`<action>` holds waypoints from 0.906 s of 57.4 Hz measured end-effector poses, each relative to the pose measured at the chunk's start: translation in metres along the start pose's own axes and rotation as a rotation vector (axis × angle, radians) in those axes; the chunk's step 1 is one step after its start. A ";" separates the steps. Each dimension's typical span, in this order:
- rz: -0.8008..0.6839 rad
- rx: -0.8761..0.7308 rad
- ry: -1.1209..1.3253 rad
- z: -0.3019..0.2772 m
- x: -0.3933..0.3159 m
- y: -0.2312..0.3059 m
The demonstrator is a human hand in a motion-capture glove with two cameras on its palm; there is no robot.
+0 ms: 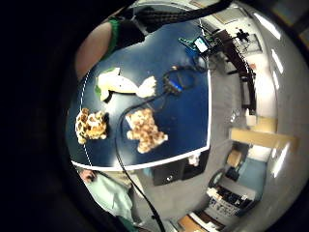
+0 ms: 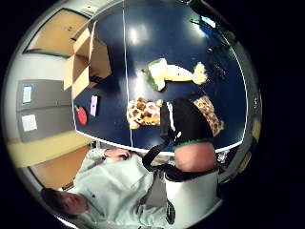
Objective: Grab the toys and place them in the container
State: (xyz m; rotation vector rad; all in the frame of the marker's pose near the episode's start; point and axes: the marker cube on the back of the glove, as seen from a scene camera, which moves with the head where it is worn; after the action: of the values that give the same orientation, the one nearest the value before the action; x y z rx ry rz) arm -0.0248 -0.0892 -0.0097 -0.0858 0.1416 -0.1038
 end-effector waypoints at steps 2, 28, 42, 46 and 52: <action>-0.007 0.010 -0.030 0.009 -0.020 0.002; 0.033 -0.207 -0.155 0.181 -0.055 -0.123; 0.060 -0.173 -0.113 0.220 -0.052 -0.127; 0.056 -0.157 -0.130 0.222 -0.057 -0.126; 0.041 -0.181 -0.139 0.225 -0.067 -0.118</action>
State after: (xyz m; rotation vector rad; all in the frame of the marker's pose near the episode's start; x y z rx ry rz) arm -0.0698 -0.1809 0.2322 -0.2697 0.0131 -0.0438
